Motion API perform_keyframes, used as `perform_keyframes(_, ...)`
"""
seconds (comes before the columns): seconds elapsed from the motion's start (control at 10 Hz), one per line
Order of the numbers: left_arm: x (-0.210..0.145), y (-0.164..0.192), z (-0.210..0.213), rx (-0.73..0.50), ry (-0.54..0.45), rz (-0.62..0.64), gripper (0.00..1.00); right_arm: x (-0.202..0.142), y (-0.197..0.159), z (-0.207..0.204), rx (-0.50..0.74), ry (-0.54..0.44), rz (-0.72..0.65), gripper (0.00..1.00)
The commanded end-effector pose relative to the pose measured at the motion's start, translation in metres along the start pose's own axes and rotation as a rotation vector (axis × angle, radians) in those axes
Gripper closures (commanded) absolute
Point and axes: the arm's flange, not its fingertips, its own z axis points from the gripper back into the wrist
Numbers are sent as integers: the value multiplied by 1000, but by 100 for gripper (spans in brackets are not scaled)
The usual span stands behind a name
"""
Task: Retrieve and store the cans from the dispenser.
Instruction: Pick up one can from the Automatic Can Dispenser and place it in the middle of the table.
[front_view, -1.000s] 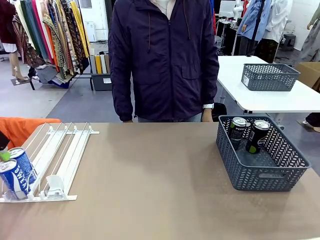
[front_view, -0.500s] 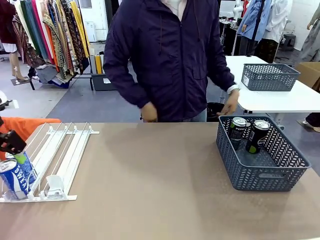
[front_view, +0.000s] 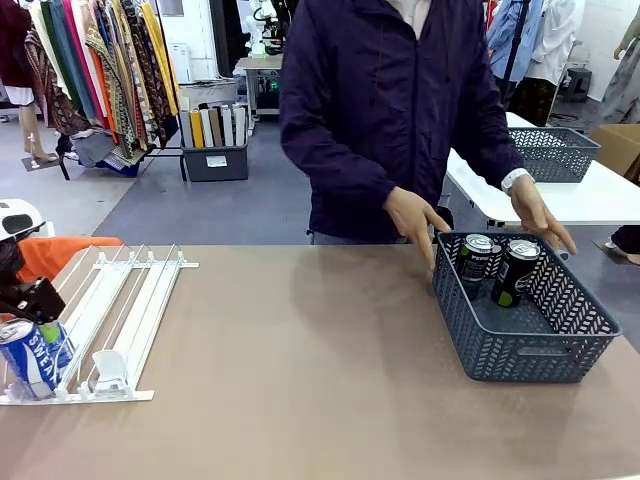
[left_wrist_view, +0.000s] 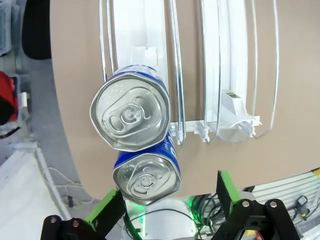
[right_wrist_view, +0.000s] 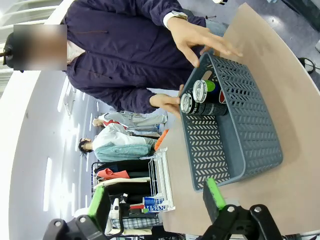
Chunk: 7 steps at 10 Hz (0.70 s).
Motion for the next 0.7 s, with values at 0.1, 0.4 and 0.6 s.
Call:
perform_keyframes(0.1,-31,0,-36,23,-4,33,0,2,1,1,5,2,28,0)
perform_keyframes(0.4,-31,5,-40,30,-14,48,46,2,1,1,5,2,28,0)
perform_keyframes(0.6,-31,5,-41,36,-29,41,100,2,1,1,5,2,28,0)
